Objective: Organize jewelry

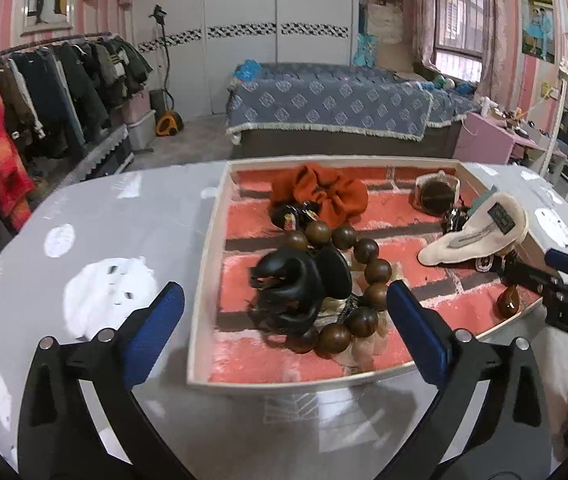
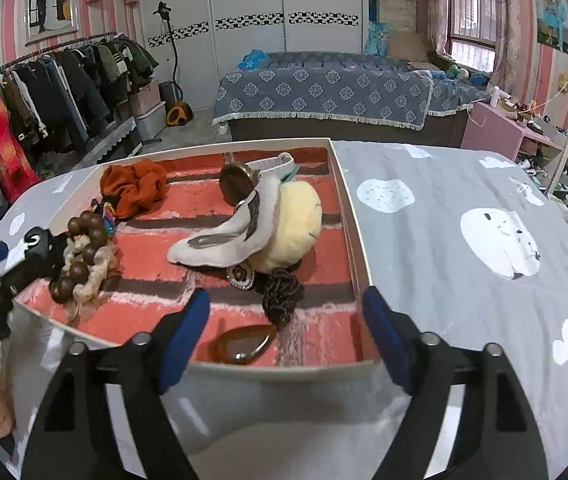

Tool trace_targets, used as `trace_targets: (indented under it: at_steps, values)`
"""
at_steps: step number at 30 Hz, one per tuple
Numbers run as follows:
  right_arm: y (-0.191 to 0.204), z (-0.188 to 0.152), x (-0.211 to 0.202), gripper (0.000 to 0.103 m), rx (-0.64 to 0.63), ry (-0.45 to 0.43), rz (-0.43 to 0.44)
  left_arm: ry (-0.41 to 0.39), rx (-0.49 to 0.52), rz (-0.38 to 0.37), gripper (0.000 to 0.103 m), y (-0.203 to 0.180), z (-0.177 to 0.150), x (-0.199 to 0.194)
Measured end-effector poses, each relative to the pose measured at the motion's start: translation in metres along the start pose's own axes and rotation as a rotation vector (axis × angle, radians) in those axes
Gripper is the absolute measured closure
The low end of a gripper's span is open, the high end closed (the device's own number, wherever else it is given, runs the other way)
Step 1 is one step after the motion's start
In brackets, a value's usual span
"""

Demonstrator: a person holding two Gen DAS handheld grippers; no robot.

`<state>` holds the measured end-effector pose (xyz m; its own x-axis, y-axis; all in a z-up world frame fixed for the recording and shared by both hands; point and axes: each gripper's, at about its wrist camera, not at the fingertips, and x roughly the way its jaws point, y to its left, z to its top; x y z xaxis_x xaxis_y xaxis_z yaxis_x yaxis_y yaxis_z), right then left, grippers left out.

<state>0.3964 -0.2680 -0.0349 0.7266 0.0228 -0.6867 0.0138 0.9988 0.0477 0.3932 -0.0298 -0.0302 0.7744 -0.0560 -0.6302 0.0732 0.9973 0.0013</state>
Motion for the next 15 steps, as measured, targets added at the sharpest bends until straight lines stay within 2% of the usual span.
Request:
trace_targets:
  at_steps: [2,4,6,11,15]
  values:
    - [0.002,-0.003,-0.008,0.014,-0.011,-0.011,0.009,0.0,-0.019,-0.012,0.005,0.005,-0.001,-0.009]
    - [0.006,-0.009,-0.021,0.008,-0.032,-0.038,-0.025,-0.009,-0.045,-0.003,0.005,0.011,-0.004,-0.022]
    - [0.007,-0.013,-0.032,0.005,-0.038,-0.058,-0.028,-0.02,-0.059,0.007,0.005,0.015,-0.008,-0.033]
    - [0.014,-0.033,-0.067,0.004,-0.037,-0.118,-0.033,-0.092,-0.092,0.04,0.005,0.024,-0.026,-0.076]
    - [0.025,-0.055,-0.105,0.004,-0.069,-0.19,-0.042,-0.159,-0.069,0.044,0.005,0.021,-0.051,-0.114]
